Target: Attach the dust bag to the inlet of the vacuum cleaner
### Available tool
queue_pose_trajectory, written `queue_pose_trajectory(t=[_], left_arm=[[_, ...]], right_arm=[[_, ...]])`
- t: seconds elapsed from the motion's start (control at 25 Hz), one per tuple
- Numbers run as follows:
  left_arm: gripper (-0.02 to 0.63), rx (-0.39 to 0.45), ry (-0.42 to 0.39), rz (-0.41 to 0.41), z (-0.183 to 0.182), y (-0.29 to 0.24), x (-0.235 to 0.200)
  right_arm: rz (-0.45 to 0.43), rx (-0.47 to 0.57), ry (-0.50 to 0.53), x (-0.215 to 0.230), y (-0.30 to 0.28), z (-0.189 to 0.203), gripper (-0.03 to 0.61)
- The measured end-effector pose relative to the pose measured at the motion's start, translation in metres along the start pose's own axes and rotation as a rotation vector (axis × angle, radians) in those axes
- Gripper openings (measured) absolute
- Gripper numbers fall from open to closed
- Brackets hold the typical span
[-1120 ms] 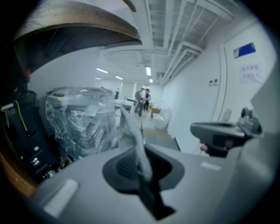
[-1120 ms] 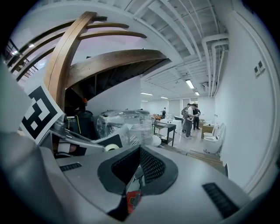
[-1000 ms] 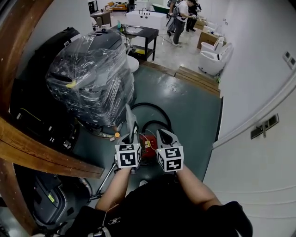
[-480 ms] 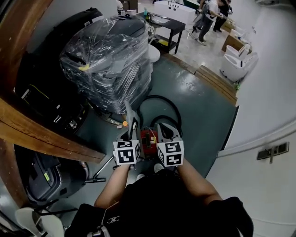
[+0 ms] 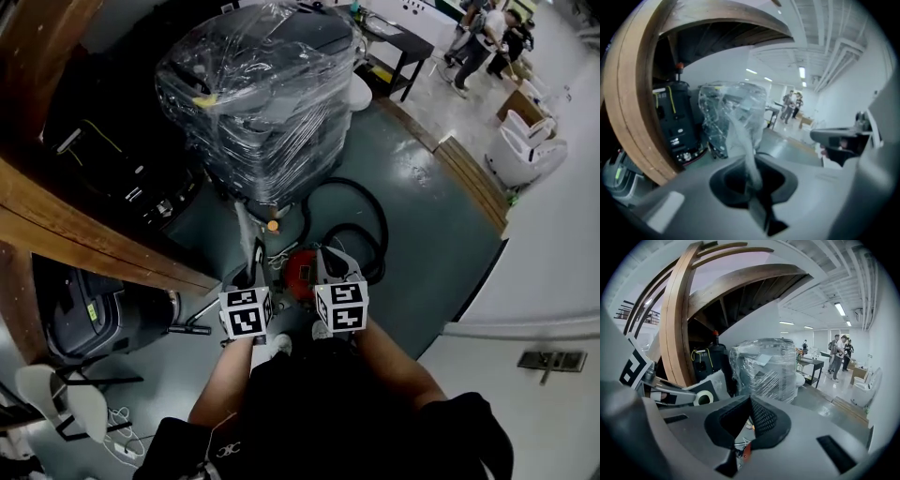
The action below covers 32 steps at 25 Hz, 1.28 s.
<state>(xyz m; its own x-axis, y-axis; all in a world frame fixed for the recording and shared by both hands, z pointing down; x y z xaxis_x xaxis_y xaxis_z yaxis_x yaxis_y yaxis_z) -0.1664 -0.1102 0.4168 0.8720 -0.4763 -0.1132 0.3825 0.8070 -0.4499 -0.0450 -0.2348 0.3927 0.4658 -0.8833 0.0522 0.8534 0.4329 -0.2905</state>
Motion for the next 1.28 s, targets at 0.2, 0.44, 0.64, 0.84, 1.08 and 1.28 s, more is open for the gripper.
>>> queue_pose_trajectory(t=[0.2, 0.44, 0.64, 0.84, 1.08, 1.28], left_arm=[[0.026, -0.045, 0.032, -0.084, 0.025, -0.002, -0.028], [0.028, -0.122, 0.048, -0.147, 0.088, -0.011, -0.055], [0.028, -0.163, 0.038, -0.170, 0.158, -0.044, -0.076], [0.026, -0.173, 0.038, -0.183, 0.233, -0.088, -0.092], [0.026, -0.234, -0.003, -0.172, 0.309, -0.141, -0.101], [0.026, -0.338, 0.008, -0.160, 0.374, -0.178, -0.111]], right_arm=[[-0.064, -0.058, 0.002, -0.007, -0.020, 0.020, -0.002], [-0.129, -0.151, -0.006, -0.017, -0.039, 0.068, -0.002], [-0.120, -0.181, 0.001, -0.016, -0.066, 0.124, -0.002], [-0.042, -0.227, -0.008, -0.002, -0.094, 0.189, -0.002], [0.052, -0.298, -0.032, 0.025, -0.109, 0.270, -0.002], [0.102, -0.368, -0.063, 0.035, -0.119, 0.349, 0.032]])
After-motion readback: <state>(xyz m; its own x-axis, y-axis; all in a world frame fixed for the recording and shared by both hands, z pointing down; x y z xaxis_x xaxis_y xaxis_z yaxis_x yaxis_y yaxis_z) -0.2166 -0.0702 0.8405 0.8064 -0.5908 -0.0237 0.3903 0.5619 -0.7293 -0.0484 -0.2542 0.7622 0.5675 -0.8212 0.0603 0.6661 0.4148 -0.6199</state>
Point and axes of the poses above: the fingertips, and each gripper's own axes: y backward along the fingers, x to its right, z out of its underside, the point moved 4 cm from there along y, backward along the fingers, and after that the axes turned 11 degrees about x, right-handed, at the moved point
